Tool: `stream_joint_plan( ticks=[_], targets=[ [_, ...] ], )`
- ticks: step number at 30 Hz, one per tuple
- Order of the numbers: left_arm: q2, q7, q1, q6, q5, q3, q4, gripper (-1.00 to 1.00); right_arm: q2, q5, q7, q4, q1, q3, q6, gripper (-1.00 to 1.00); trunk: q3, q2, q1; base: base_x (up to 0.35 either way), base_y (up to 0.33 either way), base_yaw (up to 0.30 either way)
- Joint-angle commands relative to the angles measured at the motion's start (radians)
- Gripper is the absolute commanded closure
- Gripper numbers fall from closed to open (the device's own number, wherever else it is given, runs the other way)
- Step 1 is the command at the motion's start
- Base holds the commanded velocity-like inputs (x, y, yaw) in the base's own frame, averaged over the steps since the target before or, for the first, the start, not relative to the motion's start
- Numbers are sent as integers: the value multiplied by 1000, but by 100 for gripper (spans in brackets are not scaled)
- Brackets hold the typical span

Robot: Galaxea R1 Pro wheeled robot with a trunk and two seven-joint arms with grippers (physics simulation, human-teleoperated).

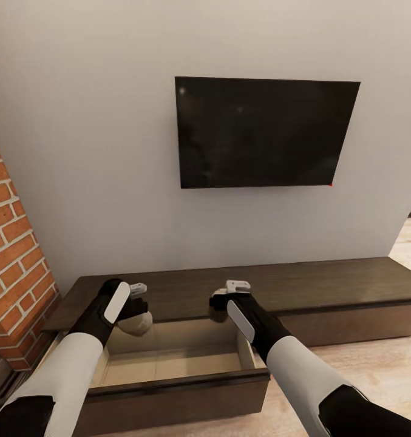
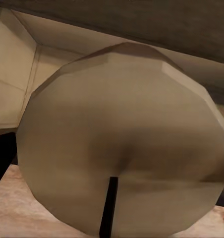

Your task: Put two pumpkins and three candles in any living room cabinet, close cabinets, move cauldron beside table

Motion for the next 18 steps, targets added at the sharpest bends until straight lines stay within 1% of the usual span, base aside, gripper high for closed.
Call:
stream_joint_plan(
  ticks=[1, 4, 5, 8, 18],
  targets=[
    [0, 9, 0, 1, 11, 3, 2, 100, 0, -8, 11, -2, 0, 13, 18, 100, -1, -1, 0, 0, 0, 0],
    [0, 8, 0, -1, 11, 3, 27, 100, 0, -10, 48, -1, 0, 28, 29, 100, -1, -1, 0, 0, 0, 0],
    [-1, 5, 0, -23, 11, 3, 87, 100, 0, -11, 64, 0, 2, 32, 38, 100, -1, -1, 0, 0, 0, 0],
    [0, 2, 0, -30, 11, 3, 112, 100, 0, -10, 67, 0, 4, 32, 37, 100, -1, -1, 0, 0, 0, 0],
    [0, 1, 0, -28, 10, 3, 118, 100, 0, -8, 68, 0, 5, 32, 30, 100, -1, -1, 0, 0, 0, 0]
  ],
)
